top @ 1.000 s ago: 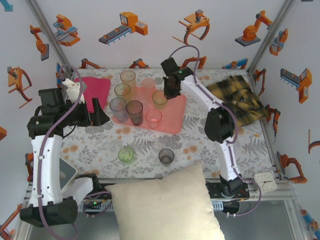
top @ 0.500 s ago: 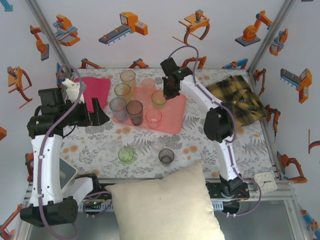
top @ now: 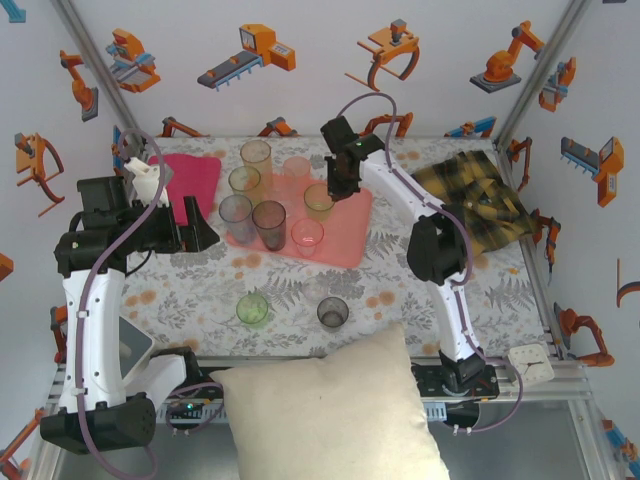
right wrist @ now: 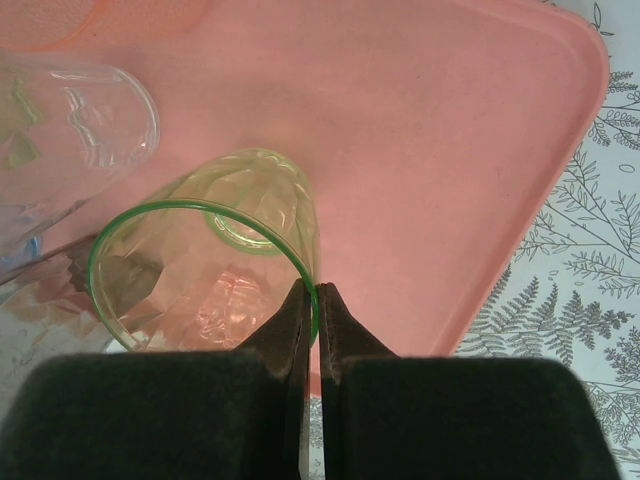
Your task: Place the glasses into the tray
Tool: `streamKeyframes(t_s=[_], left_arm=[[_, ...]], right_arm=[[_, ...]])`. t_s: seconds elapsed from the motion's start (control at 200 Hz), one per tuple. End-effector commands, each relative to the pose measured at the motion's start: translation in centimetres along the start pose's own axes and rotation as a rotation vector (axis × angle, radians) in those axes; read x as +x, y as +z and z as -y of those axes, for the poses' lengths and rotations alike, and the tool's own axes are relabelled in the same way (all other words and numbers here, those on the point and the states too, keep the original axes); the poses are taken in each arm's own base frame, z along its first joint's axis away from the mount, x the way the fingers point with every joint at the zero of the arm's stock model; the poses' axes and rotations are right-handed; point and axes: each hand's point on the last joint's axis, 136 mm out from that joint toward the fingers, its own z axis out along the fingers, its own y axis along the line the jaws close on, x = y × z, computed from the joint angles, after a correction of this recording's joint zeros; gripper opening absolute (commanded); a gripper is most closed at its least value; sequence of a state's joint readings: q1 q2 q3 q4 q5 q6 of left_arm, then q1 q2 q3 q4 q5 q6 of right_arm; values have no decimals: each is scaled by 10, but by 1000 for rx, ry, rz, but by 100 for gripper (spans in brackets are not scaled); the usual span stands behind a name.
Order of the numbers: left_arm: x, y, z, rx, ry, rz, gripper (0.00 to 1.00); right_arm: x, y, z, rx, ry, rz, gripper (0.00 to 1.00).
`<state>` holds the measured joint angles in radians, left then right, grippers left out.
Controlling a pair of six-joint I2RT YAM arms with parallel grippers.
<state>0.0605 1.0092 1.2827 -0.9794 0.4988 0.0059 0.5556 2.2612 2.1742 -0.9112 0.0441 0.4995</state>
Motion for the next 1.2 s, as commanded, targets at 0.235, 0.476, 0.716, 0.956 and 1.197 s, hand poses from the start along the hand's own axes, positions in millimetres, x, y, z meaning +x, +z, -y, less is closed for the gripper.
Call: streamKeyframes(t_s=[0.235,0.476,0.716,0.956,1.197], left_arm=[[-3,-1,4,23,-5,16,97],[-3,0,3,25,-8,13,97],[-3,0,3,23,-7,12,97],[-4,0,3,21,-7,12,97],[-4,0,2,18,-10,11,97]], right_arm=[[3,12,-7,-11,-1,-20,8],[4,16,-8,-12,-2,-29,14],[4,19,-11,-25,-3,-43,22],[-1,7,-10,-17,-11,-21,31],[-13,-34,-14,-42,-24,33,36]])
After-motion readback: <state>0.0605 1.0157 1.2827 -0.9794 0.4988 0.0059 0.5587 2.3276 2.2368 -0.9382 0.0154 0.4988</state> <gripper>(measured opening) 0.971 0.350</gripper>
